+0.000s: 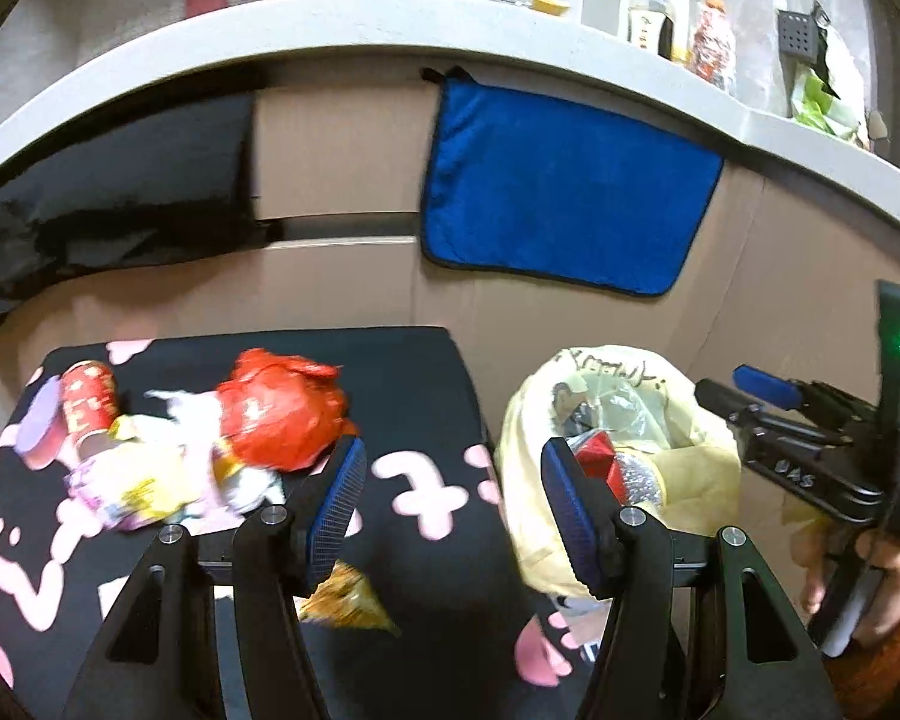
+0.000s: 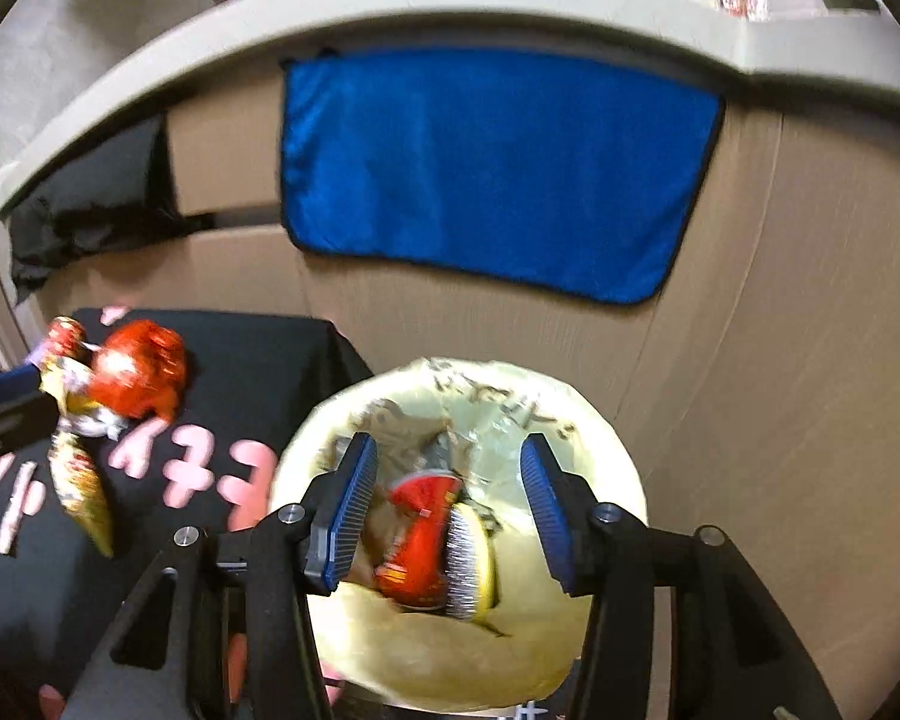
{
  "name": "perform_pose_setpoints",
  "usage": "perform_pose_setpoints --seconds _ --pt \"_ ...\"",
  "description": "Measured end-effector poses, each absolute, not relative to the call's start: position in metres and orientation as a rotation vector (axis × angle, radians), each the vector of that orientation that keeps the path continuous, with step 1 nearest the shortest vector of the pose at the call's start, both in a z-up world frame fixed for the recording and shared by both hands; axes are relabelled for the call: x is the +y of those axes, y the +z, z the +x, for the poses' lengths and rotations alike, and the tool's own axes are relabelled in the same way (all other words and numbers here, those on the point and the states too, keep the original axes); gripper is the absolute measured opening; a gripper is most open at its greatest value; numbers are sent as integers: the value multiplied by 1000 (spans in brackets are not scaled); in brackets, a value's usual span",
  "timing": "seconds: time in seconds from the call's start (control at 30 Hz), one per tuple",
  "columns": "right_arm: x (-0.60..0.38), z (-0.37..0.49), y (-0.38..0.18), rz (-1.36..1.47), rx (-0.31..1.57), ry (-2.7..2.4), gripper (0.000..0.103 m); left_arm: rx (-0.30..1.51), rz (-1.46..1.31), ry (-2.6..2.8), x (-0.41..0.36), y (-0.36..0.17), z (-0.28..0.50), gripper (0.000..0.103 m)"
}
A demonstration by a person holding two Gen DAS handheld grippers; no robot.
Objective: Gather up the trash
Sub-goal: 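Grasp the purple sponge with the left tool while the right tool reaches a pink wrapper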
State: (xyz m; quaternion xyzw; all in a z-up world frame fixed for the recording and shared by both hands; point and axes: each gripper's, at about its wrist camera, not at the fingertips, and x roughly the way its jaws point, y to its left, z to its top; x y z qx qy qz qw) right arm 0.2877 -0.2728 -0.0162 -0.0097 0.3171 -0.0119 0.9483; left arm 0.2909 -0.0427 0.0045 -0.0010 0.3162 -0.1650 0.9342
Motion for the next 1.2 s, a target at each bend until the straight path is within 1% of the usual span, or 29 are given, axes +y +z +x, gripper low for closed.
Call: perform_pose_setpoints --seconds 0.2,0.33,0.47,0.67,0.8,0.9,1.03,1.17,1.2 --pt "-234 270 3 -15 607 48 47 650 -52 -278 11 3 275 61" --pt "-198 260 9 -6 587 117 51 646 -107 -250 73 -5 280 61" --pt "-162 259 5 3 579 194 56 638 -219 -222 162 -22 313 61" --pt "-117 276 -15 -19 628 268 56 673 -349 -109 283 -56 376 61" --pt "-98 291 -31 4 679 301 56 720 -392 -79 331 -80 421 61" --pt "-90 298 -40 5 712 307 56 721 -452 -57 353 -92 450 61" --pt "-86 304 -49 -22 746 289 56 762 -455 -38 366 -106 480 61" --pt "-89 309 -57 -11 780 282 56 849 -494 -63 369 -127 493 61" --pt "-90 310 -60 -7 788 280 56 836 -515 -80 369 -129 491 61"
